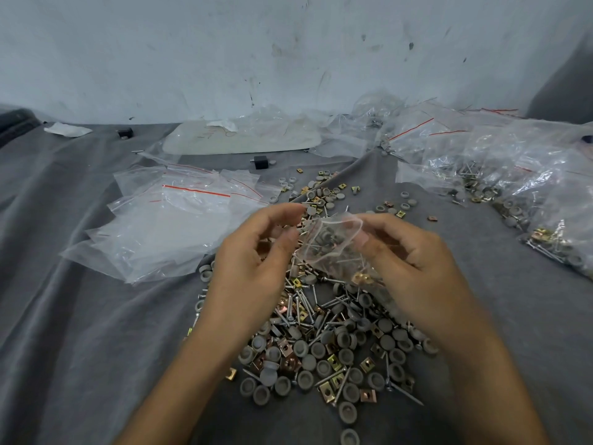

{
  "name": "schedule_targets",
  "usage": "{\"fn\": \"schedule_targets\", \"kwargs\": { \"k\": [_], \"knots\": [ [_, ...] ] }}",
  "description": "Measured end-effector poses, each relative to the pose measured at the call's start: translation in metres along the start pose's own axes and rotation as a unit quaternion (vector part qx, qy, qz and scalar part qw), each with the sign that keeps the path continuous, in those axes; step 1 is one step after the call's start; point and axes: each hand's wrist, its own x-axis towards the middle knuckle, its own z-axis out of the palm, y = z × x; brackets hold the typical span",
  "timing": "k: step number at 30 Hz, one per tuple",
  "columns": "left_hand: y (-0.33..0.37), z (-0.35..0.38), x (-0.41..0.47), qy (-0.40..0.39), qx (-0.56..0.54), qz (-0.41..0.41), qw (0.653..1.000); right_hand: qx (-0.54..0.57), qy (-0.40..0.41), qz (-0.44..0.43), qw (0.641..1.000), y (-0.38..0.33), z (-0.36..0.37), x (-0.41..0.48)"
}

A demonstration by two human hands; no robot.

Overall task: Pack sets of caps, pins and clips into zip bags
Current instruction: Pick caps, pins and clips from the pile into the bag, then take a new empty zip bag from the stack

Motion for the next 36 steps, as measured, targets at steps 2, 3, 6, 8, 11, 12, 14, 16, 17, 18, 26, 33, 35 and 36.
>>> {"fn": "schedule_targets", "kwargs": {
  "k": [2, 3, 6, 8, 11, 12, 14, 16, 17, 18, 26, 33, 35, 36],
  "knots": [
    [0.003, -0.002, 0.001, -0.005, -0.023, -0.012, 1.0, 0.052, 0.012, -0.008, 0.999, -0.003, -0.003, 0.0],
    [0.005, -0.004, 0.001, -0.022, -0.044, -0.023, 0.999, 0.083, 0.021, -0.013, 0.996, -0.005, -0.004, 0.0],
    [0.017, -0.007, 0.003, -0.095, -0.08, -0.026, 0.992, 0.15, 0.035, -0.023, 0.988, -0.009, -0.006, 0.001],
    [0.027, -0.006, 0.004, -0.131, -0.121, -0.022, 0.984, 0.175, 0.016, -0.013, 0.984, -0.009, -0.006, 0.001],
    [0.036, -0.005, 0.001, -0.12, -0.165, -0.017, 0.979, 0.222, -0.024, 0.005, 0.975, -0.009, -0.005, 0.0],
    [0.037, -0.005, -0.001, -0.104, -0.164, -0.014, 0.981, 0.242, -0.034, 0.015, 0.97, -0.01, -0.004, 0.0],
    [0.038, -0.006, -0.004, -0.073, -0.163, 0.0, 0.984, 0.281, -0.046, 0.031, 0.958, -0.013, -0.002, -0.001],
    [0.04, -0.008, -0.006, -0.042, -0.162, 0.016, 0.986, 0.298, -0.044, 0.044, 0.953, -0.015, -0.002, -0.002],
    [0.042, -0.009, -0.007, -0.028, -0.147, 0.022, 0.988, 0.298, -0.039, 0.049, 0.952, -0.017, -0.002, -0.002],
    [0.043, -0.01, -0.008, -0.015, -0.123, 0.027, 0.992, 0.298, -0.033, 0.052, 0.953, -0.019, -0.003, -0.001],
    [0.073, -0.028, -0.008, 0.026, -0.011, 0.043, 0.999, 0.013, -0.107, -0.026, 0.994, -0.078, -0.015, 0.009],
    [0.108, -0.05, -0.006, 0.049, -0.002, 0.033, 0.998, -0.194, -0.136, -0.083, 0.968, -0.138, -0.01, 0.023],
    [0.118, -0.056, -0.005, 0.062, -0.008, 0.025, 0.998, -0.216, -0.129, -0.107, 0.962, -0.151, -0.008, 0.022],
    [0.124, -0.06, -0.004, 0.065, -0.009, 0.024, 0.998, -0.219, -0.117, -0.121, 0.961, -0.157, -0.006, 0.023]
  ]
}}
